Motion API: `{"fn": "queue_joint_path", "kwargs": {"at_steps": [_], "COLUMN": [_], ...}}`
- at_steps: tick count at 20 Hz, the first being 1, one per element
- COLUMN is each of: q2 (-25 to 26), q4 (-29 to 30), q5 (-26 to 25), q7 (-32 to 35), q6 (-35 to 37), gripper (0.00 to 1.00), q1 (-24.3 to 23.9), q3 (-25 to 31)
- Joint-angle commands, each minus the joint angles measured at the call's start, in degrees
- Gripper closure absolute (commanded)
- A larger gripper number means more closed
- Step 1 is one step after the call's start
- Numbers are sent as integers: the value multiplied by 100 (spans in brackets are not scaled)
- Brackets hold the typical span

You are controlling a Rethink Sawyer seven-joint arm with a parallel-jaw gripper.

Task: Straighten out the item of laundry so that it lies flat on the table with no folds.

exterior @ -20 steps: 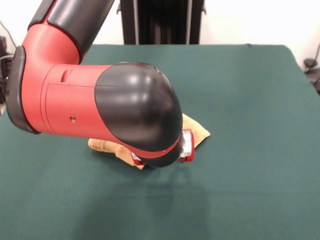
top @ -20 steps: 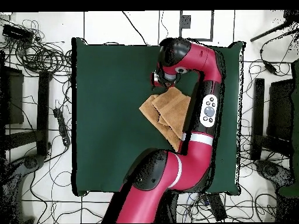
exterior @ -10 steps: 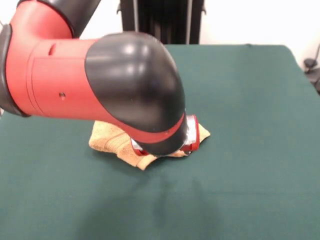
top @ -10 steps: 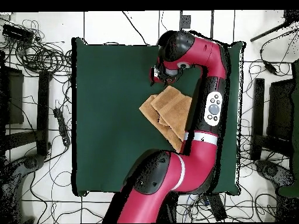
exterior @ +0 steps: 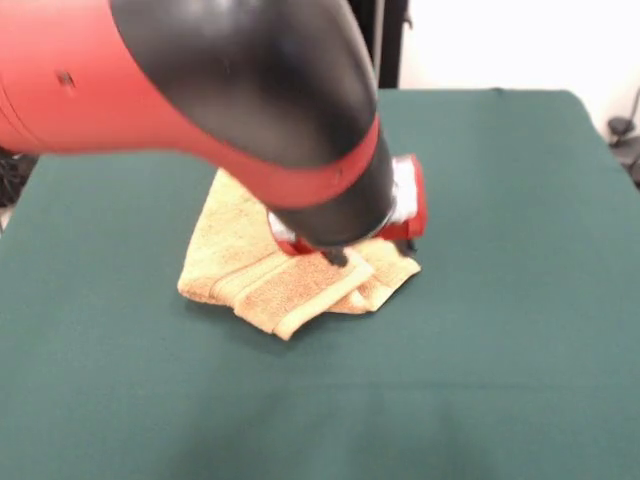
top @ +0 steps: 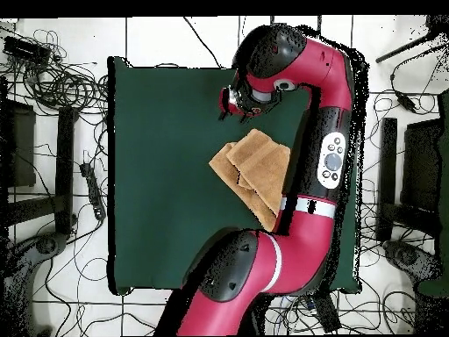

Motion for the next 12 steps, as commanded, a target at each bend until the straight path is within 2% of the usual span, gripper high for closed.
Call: {"fn": "queue_joint_path", "kwargs": {"at_steps": [1, 3, 6, 10, 12], "q2": [-134, 113, 445, 735, 743], "q4": [639, 518, 359, 88, 230], "q5": [174, -99, -497, -1175, -1079], "q7": [2045, 1626, 917, 550, 359], "q6": [899, 935, -118, -588, -1483], "gripper": [0, 0, 0, 0, 0], "q1": [200, 225, 243, 330, 345], "q3": [314, 335, 356, 475, 255]}}
